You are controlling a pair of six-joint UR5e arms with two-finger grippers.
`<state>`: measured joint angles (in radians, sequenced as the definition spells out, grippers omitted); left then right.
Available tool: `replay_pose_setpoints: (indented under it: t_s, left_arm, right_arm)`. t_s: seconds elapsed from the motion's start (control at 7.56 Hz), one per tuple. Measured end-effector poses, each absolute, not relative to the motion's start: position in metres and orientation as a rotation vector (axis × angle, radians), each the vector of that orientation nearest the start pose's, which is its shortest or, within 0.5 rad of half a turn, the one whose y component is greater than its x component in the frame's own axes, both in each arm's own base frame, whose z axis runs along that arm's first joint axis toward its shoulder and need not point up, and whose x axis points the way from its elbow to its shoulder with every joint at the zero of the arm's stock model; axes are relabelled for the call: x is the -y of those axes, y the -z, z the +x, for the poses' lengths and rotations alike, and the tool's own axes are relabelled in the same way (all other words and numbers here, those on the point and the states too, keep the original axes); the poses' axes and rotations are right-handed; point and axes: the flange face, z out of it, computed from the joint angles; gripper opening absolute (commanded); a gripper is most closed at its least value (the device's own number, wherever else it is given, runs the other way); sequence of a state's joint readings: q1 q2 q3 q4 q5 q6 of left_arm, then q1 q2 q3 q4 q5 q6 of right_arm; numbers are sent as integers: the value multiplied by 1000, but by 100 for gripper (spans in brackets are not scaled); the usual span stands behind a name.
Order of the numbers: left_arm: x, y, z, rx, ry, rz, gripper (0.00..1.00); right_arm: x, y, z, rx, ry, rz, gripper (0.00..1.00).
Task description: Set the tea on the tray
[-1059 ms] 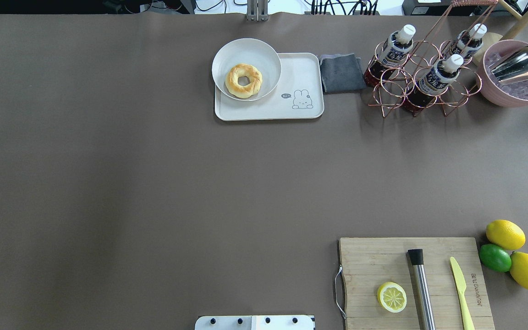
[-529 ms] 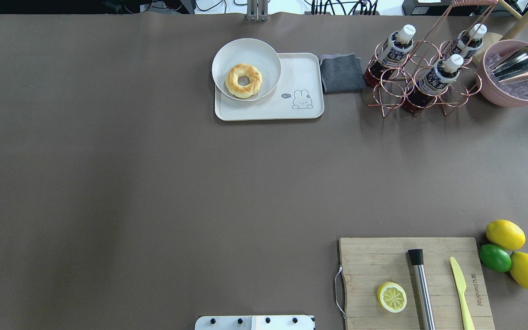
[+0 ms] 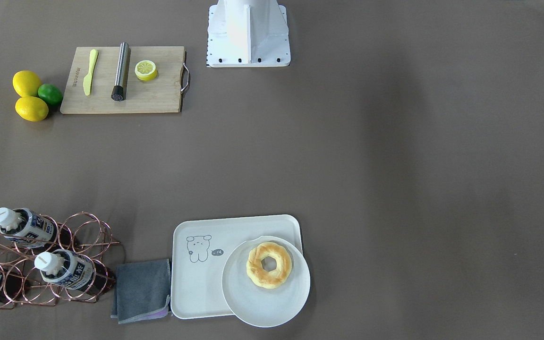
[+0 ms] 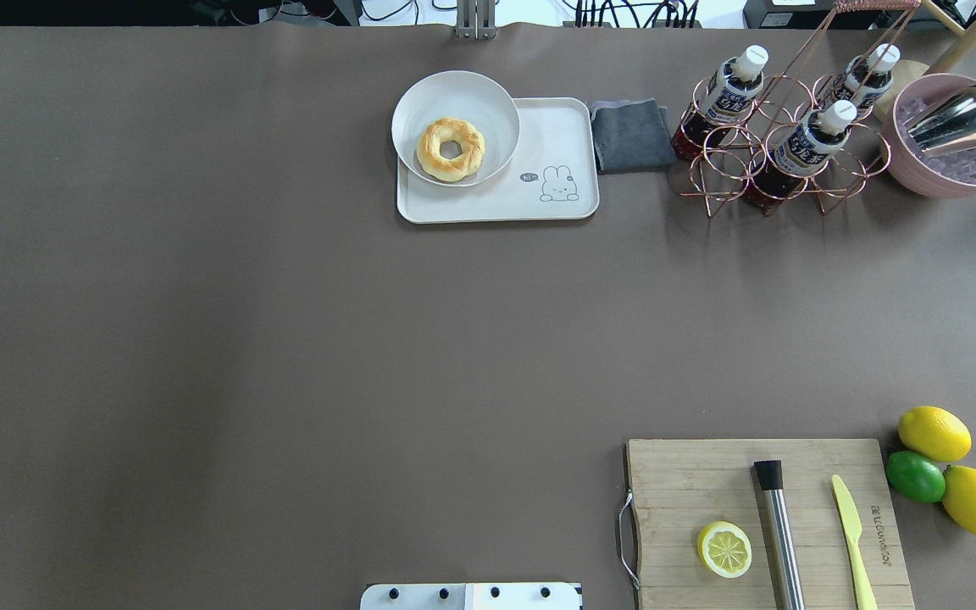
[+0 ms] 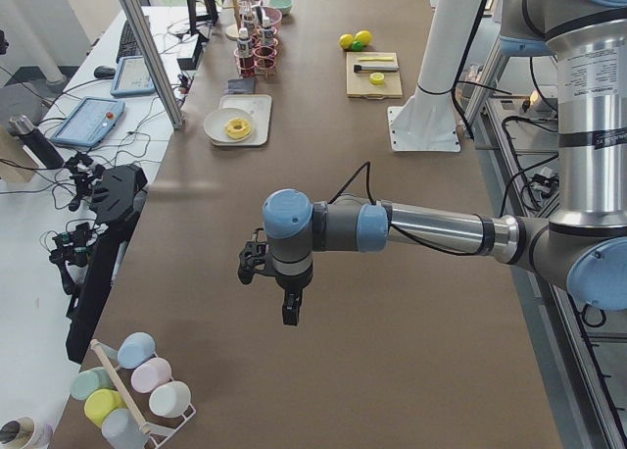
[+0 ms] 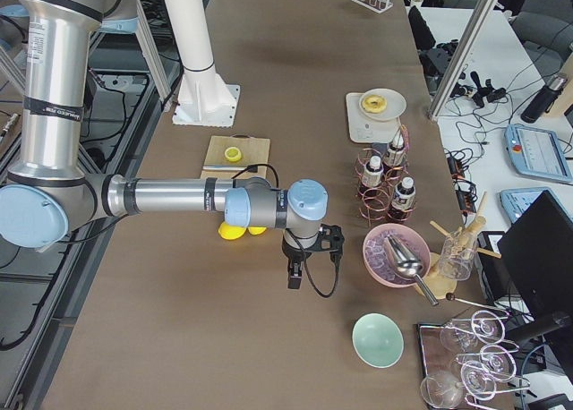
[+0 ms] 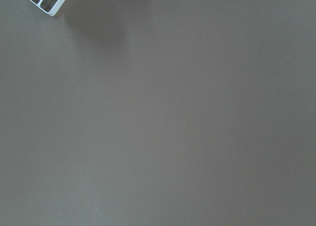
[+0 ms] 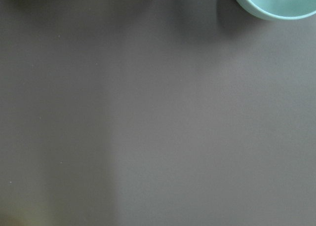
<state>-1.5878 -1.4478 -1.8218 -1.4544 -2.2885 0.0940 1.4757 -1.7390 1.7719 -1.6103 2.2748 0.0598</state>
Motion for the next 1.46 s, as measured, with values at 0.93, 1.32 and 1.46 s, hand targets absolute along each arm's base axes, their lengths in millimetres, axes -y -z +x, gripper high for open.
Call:
replay_pose_setpoints:
  t_s: [0.93, 1.32, 1.46]
  left_arm:
    - [454, -581, -68, -803, -150, 230, 99]
    - [462, -562, -62, -807, -226, 377, 99]
    - [468, -555, -50, -812, -251, 386, 99]
  right_arm:
    - [445, -572, 26, 727, 87, 87, 100]
    - [483, -503, -5, 749, 172, 197, 100]
    - [502, -476, -41, 763, 197, 204, 100]
